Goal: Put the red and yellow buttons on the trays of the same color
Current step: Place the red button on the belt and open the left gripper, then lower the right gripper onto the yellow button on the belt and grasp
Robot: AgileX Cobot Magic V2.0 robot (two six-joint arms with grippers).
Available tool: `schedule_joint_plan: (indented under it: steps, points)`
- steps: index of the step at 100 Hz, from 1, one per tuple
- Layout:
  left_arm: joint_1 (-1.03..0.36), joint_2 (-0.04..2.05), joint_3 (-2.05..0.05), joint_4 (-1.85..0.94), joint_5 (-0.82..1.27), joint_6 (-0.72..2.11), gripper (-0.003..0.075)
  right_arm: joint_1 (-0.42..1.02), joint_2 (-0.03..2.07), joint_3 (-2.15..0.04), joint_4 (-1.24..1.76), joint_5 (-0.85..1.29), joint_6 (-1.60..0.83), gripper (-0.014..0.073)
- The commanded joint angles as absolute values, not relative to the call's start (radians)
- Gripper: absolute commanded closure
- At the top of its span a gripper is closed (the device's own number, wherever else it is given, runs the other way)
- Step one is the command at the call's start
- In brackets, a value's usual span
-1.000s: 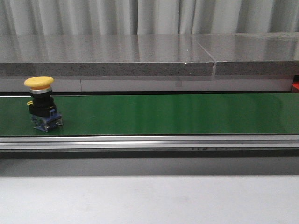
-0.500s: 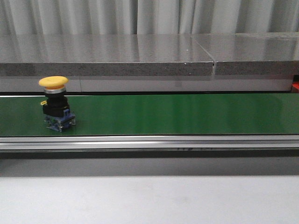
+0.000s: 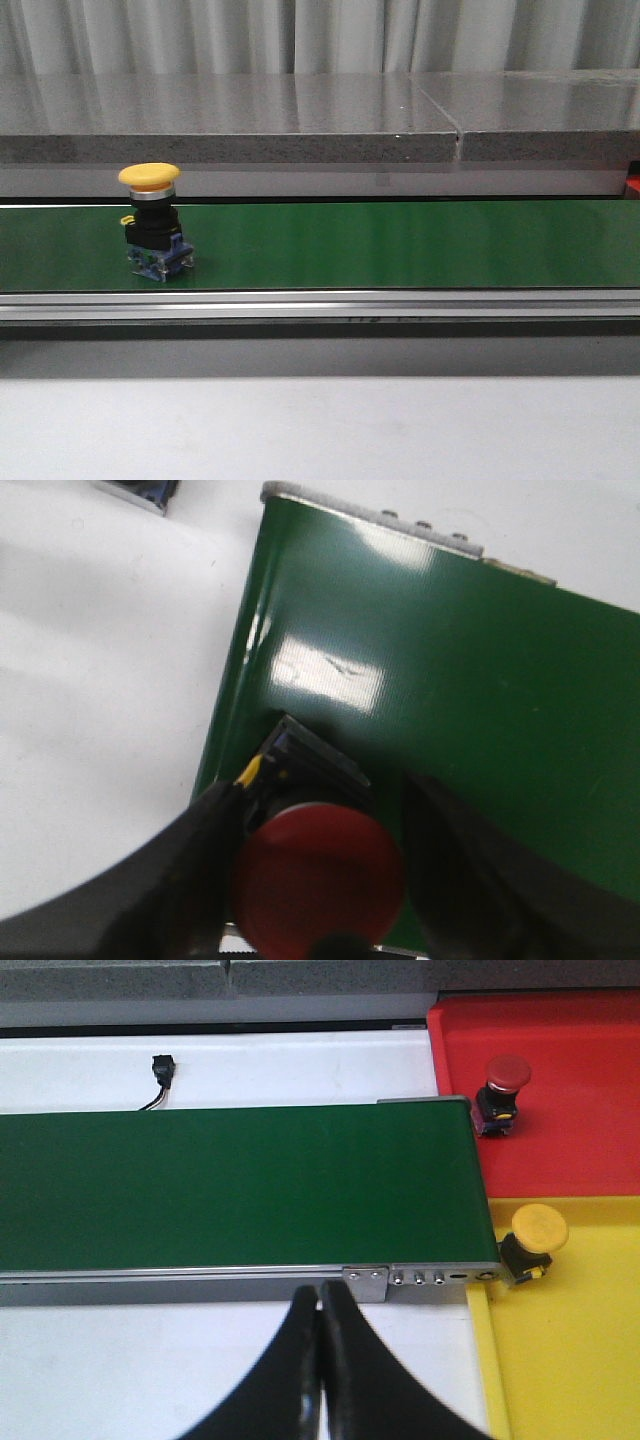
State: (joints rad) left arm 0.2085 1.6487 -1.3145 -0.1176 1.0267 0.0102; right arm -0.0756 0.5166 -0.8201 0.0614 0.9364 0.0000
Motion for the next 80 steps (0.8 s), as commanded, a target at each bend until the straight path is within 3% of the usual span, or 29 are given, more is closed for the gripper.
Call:
schedule_joint_plan:
  steps: [1, 14, 37, 47, 68, 80]
  points:
    - [0.203, 1.607, -1.379, -0.143, 1.018, 0.016, 0.0223, -0.075, 0.521, -0.842, 0.064, 0.87, -0.008, 0.066]
    - [0.203, 1.601, -1.426, -0.141, 1.053, 0.016, 0.0202, -0.075, 0.521, -0.842, 0.064, 0.87, -0.008, 0.066]
    - [0.19, 1.493, -1.439, -0.143, 1.03, 0.054, 0.0273, -0.075, 0.521, -0.842, 0.064, 0.87, -0.008, 0.066]
    - [0.15, 1.428, -1.439, -0.143, 1.011, 0.068, 0.0374, -0.075, 0.521, -0.842, 0.064, 0.87, -0.008, 0.066]
    - [0.016, 1.309, -1.439, -0.14, 1.007, 0.097, 0.0739, -0.075, 0.521, -0.842, 0.064, 0.87, -0.008, 0.066]
    - [-0.085, 1.257, -1.437, -0.111, 1.002, 0.097, 0.0741, -0.075, 0.521, -0.842, 0.064, 0.87, -0.008, 0.066]
